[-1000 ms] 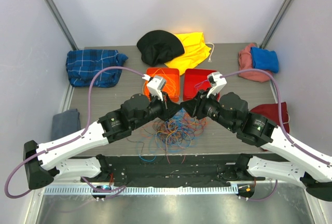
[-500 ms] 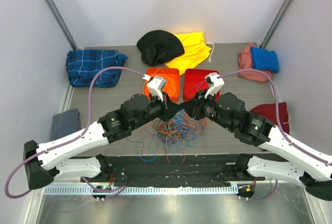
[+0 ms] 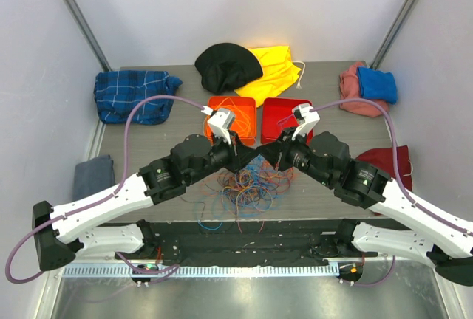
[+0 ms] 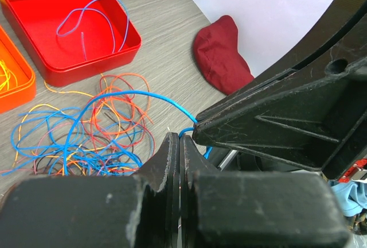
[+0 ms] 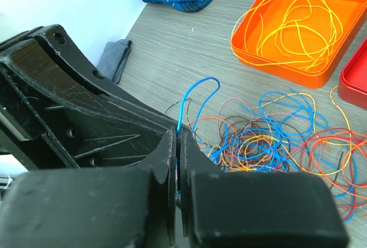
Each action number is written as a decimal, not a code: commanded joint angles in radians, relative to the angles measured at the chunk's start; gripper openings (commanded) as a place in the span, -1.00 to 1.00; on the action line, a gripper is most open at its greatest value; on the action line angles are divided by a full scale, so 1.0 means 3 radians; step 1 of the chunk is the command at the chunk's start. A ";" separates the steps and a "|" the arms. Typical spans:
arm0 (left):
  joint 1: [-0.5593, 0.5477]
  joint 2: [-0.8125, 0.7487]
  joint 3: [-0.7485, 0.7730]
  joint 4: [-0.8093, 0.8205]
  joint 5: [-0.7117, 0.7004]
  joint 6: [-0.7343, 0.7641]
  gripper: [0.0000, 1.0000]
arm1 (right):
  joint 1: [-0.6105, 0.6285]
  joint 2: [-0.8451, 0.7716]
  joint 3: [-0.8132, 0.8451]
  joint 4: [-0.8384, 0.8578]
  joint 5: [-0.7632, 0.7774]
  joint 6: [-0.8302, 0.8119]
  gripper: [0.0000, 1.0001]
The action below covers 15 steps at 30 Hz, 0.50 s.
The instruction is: Untangle the cables
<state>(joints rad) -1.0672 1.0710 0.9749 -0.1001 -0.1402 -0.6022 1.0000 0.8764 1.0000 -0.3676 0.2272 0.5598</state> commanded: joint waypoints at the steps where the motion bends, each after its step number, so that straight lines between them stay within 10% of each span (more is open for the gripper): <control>1: -0.0007 -0.0098 -0.0023 0.0155 -0.0110 0.0003 -1.00 | 0.0006 -0.0099 0.0097 -0.0012 0.0091 -0.0040 -0.98; 15: -0.0002 -0.0027 0.0033 -0.0494 -0.0790 0.0013 -1.00 | 0.0011 -0.0242 0.0404 -0.0293 0.0311 -0.0194 -0.98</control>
<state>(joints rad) -1.0893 1.0683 0.9779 -0.1020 -0.1982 -0.6216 1.0042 0.8635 1.0439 -0.4530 0.2573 0.5285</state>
